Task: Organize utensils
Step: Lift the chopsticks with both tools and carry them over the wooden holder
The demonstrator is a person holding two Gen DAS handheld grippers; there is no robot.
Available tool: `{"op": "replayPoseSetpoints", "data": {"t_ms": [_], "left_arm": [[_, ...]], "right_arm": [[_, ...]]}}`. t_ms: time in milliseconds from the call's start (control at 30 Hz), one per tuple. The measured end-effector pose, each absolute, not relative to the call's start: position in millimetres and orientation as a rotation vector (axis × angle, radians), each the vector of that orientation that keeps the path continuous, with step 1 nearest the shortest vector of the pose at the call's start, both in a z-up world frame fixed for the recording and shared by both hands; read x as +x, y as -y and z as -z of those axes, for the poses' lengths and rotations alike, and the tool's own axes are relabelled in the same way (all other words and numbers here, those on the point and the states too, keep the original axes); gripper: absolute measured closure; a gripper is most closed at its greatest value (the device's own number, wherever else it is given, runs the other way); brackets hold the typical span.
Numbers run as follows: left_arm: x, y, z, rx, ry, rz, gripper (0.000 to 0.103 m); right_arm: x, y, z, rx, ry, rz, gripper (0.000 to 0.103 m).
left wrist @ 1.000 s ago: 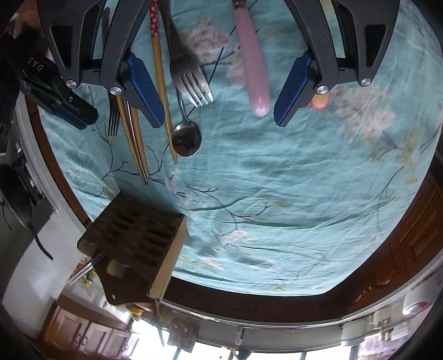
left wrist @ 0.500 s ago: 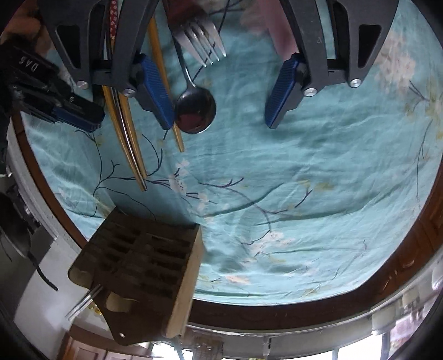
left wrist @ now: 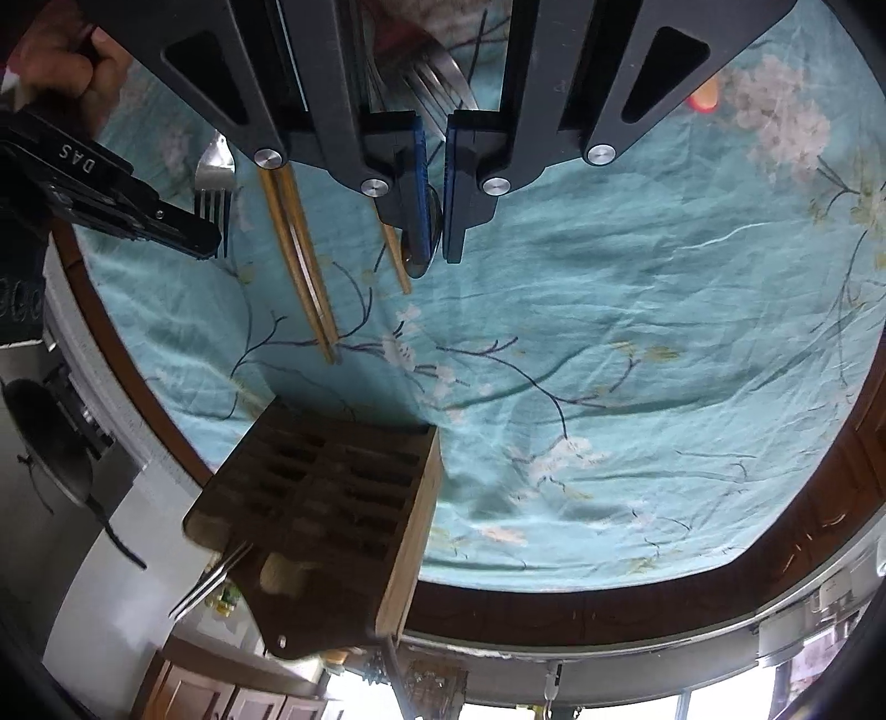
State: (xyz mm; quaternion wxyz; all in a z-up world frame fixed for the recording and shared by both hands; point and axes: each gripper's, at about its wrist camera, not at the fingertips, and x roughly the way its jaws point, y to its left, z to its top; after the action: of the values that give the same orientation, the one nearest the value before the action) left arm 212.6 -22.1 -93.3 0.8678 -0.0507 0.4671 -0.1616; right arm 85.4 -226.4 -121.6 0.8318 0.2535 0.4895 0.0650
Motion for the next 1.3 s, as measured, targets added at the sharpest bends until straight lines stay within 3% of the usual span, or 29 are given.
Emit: {"op": "replayPoseSetpoints", "data": {"t_ms": [1300], "left_arm": [[83,-39,-22,-0.160,-0.617,0.209,0.101]], "right_arm": [[44,237,3,0.339,-0.680,0.042,0.101]]}}
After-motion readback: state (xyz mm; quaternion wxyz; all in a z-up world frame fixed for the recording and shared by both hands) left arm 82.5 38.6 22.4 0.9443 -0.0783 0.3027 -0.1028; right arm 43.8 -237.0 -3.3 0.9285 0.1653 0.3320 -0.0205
